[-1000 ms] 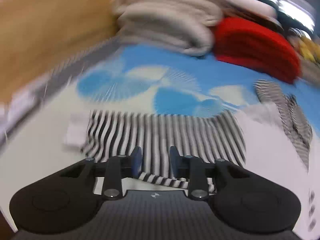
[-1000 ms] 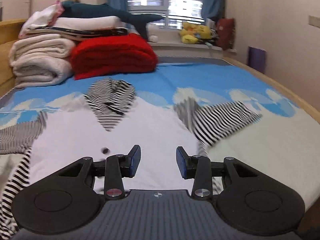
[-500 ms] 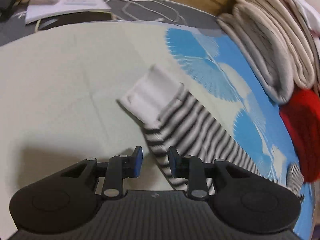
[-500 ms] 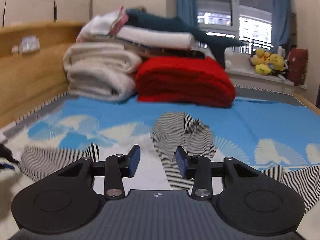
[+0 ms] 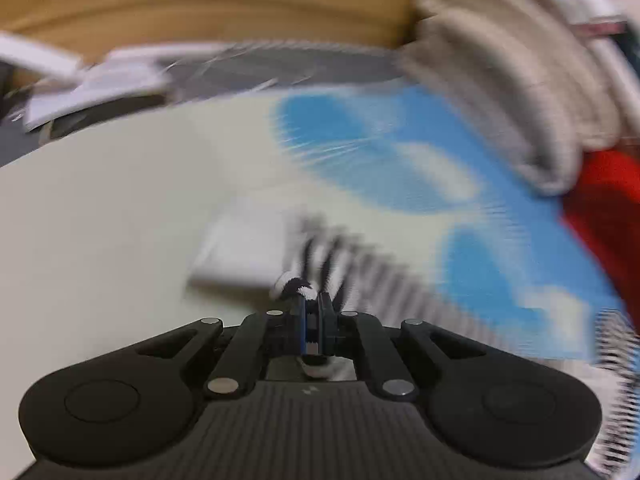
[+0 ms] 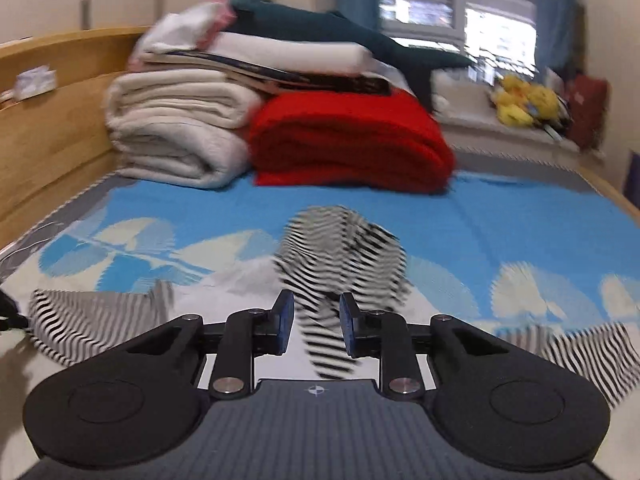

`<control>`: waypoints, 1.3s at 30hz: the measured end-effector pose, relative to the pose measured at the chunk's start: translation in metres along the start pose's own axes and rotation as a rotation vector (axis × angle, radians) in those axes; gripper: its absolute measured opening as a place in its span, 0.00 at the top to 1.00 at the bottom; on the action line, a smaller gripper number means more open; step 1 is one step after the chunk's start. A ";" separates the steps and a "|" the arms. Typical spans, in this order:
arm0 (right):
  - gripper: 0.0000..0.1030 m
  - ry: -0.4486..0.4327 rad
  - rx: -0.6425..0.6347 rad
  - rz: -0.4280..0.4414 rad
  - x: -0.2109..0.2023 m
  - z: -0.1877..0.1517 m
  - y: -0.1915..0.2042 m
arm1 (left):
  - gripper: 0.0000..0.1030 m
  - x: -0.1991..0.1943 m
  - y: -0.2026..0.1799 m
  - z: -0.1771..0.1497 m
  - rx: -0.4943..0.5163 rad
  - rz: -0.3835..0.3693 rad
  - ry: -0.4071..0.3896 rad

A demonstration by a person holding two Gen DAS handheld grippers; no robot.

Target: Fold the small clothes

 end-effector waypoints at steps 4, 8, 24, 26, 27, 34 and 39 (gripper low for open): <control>0.75 0.074 0.112 -0.029 -0.004 -0.024 -0.027 | 0.95 -0.058 -0.080 -0.044 0.127 -0.258 0.002; 0.76 0.115 0.188 -0.041 -0.006 -0.047 -0.041 | 0.95 -0.111 -0.161 -0.137 0.319 -0.563 0.143; 0.74 0.304 0.504 -0.032 0.049 -0.106 -0.072 | 0.69 -0.067 -0.168 -0.193 0.451 -0.270 0.198; 0.73 0.357 0.614 0.019 0.066 -0.118 -0.072 | 0.69 -0.056 -0.166 -0.190 0.411 -0.264 0.223; 0.73 0.379 0.665 0.046 0.074 -0.124 -0.072 | 0.69 -0.051 -0.166 -0.188 0.407 -0.258 0.224; 0.73 0.471 0.729 0.019 0.110 -0.146 -0.056 | 0.69 -0.041 -0.175 -0.181 0.397 -0.246 0.233; 0.73 0.514 0.808 0.026 0.126 -0.161 -0.051 | 0.68 -0.041 -0.174 -0.174 0.379 -0.244 0.230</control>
Point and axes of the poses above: each gripper's, at about its wrist camera, not at the fingertips, and x roughly the way its jaws point, y to its left, z to its top, the point moved 6 cm from there along x, roughly the way its jaws point, and after that the axes turned 12 degrees about -x, right-handed, at the moved point
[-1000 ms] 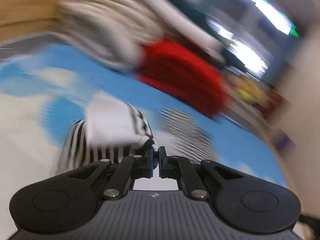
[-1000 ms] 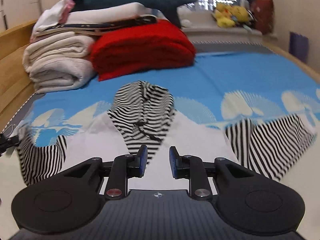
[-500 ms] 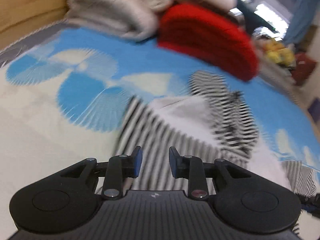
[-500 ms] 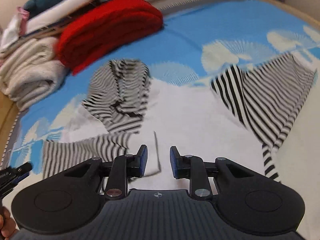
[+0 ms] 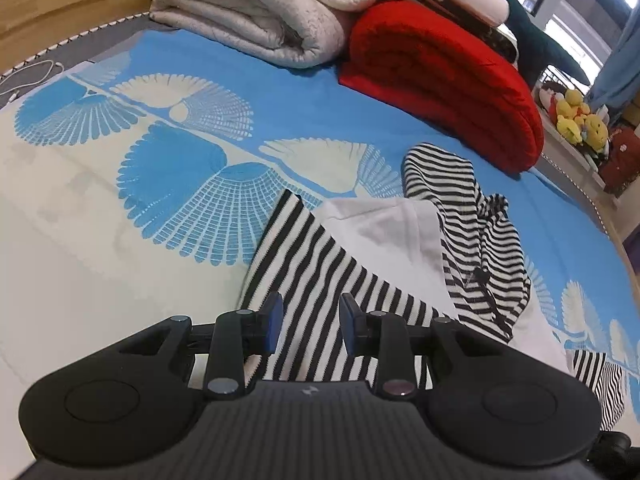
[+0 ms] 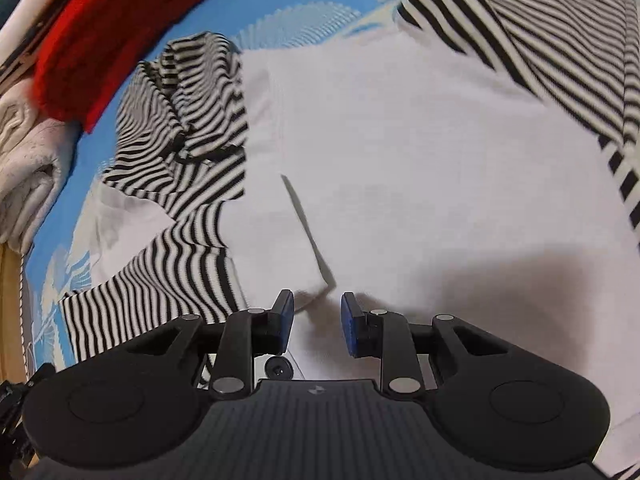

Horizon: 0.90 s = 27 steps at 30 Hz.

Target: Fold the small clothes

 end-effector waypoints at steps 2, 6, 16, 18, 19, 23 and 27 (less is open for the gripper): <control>0.73 -0.013 0.019 0.007 0.004 0.002 -0.001 | 0.68 0.000 0.004 0.003 -0.022 0.001 0.002; 0.75 -0.062 0.037 0.029 0.007 0.006 0.001 | 0.68 -0.001 0.010 0.007 -0.041 0.004 0.001; 0.97 -0.323 -0.058 0.083 -0.058 0.033 0.015 | 0.68 -0.001 0.021 0.014 -0.060 0.029 -0.005; 0.97 -0.433 -0.119 0.041 -0.087 0.043 0.015 | 0.68 0.001 0.019 0.012 -0.041 0.032 0.006; 0.97 -0.461 -0.136 0.006 -0.096 0.046 0.012 | 0.68 0.003 0.017 0.009 -0.027 0.031 0.018; 0.97 -0.332 -0.103 -0.195 -0.080 0.048 -0.029 | 0.68 0.015 0.011 -0.006 -0.002 0.010 0.098; 0.96 -0.243 0.020 -0.230 -0.065 0.041 -0.061 | 0.68 0.025 0.003 -0.023 0.035 0.004 0.159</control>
Point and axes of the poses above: each gripper's, at about its wrist camera, not at the fingertips, and x roughly the way its jaws point, y to its left, z to its top, the point moved 6 cm from there along x, roughly the way its jaws point, and after that the axes turned 12 degrees about -x, right-handed, at the moved point
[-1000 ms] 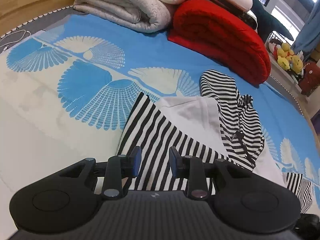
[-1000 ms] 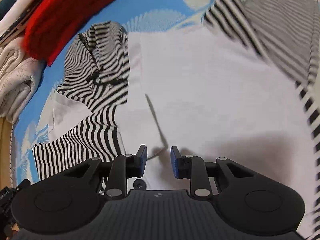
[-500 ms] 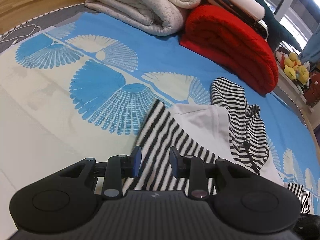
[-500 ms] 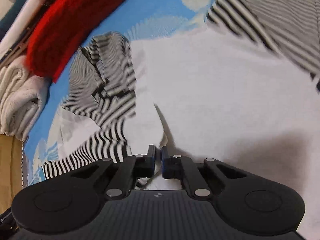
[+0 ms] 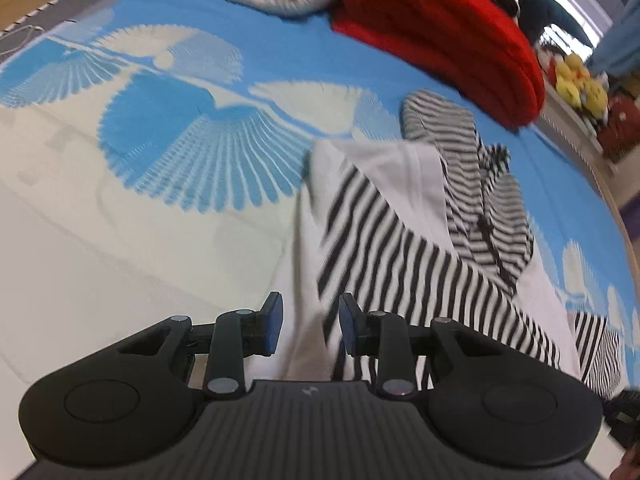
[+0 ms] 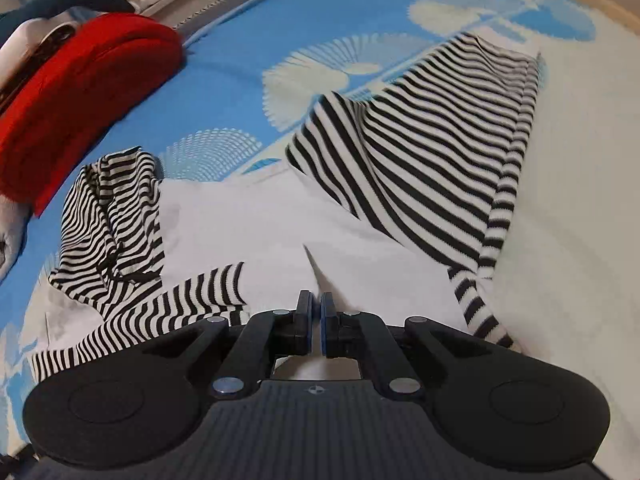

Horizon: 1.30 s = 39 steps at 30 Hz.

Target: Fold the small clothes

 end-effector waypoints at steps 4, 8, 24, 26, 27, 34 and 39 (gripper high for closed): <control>0.93 -0.098 -0.035 0.030 -0.018 0.014 0.006 | 0.68 0.006 -0.005 -0.010 0.029 -0.003 0.032; 0.93 -0.104 -0.002 0.045 -0.017 0.018 -0.001 | 0.68 0.020 0.001 -0.025 0.084 0.037 0.125; 0.84 0.167 0.017 0.131 0.025 -0.022 0.016 | 0.91 -0.002 0.003 -0.011 0.147 0.066 0.017; 0.84 0.202 0.039 0.137 0.031 -0.028 0.014 | 0.91 0.012 0.004 -0.022 0.163 0.059 0.104; 0.84 0.217 0.043 0.136 0.035 -0.031 0.013 | 0.91 0.022 0.009 -0.030 0.156 0.088 0.161; 0.83 0.175 -0.001 0.121 0.025 -0.025 0.015 | 0.76 0.014 -0.013 -0.032 0.223 0.052 0.103; 0.83 0.104 -0.013 0.097 0.010 -0.001 -0.003 | 0.70 0.020 -0.020 -0.041 0.225 0.082 0.110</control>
Point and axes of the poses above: each gripper's, at about its wrist camera, not at the fingertips, and x roughly the way its jaws point, y to its left, z to its top, the point moved 6 cm from there along x, roughly the way its jaws point, and after that the axes turned 12 degrees about -x, right-handed, at the moved point
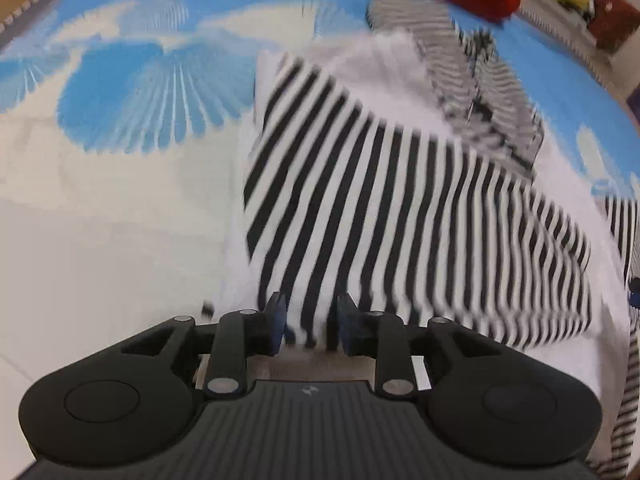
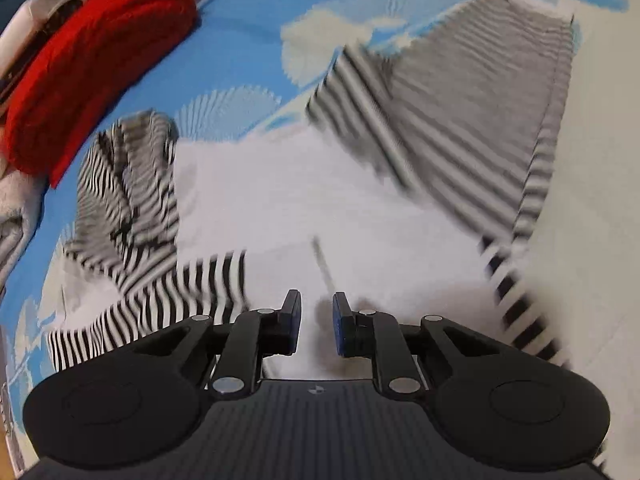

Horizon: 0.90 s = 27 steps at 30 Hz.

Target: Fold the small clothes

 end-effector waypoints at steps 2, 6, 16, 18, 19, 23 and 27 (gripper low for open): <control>0.83 -0.044 0.008 -0.008 -0.012 0.016 -0.015 | 0.66 -0.013 -0.012 0.001 0.042 -0.036 -0.055; 0.80 -0.153 0.057 -0.010 -0.041 0.055 -0.064 | 0.54 0.011 -0.022 -0.023 0.090 -0.013 0.061; 0.78 -0.346 0.232 -0.124 -0.068 0.099 -0.234 | 0.53 -0.017 -0.059 -0.016 0.150 -0.077 -0.064; 0.78 -0.366 0.222 -0.134 -0.061 0.106 -0.257 | 0.53 -0.014 -0.065 -0.019 0.164 -0.057 -0.070; 0.78 -0.370 0.224 -0.123 -0.056 0.109 -0.265 | 0.53 -0.014 -0.066 -0.019 0.164 -0.059 -0.073; 0.78 -0.381 0.290 -0.059 -0.029 0.120 -0.292 | 0.53 -0.017 -0.068 -0.017 0.149 -0.072 -0.090; 0.78 -0.388 0.331 -0.044 -0.003 0.125 -0.303 | 0.53 -0.011 -0.068 -0.017 0.147 -0.066 -0.084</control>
Point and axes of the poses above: each gripper's, at about its wrist camera, not at the fingertips, and x roughly the way its jaws point, y to its left, z to its top, the point moved 6 cm from there along x, roughly the way its jaws point, and after that the axes turned 12 degrees about -x, right-handed, at the moved point
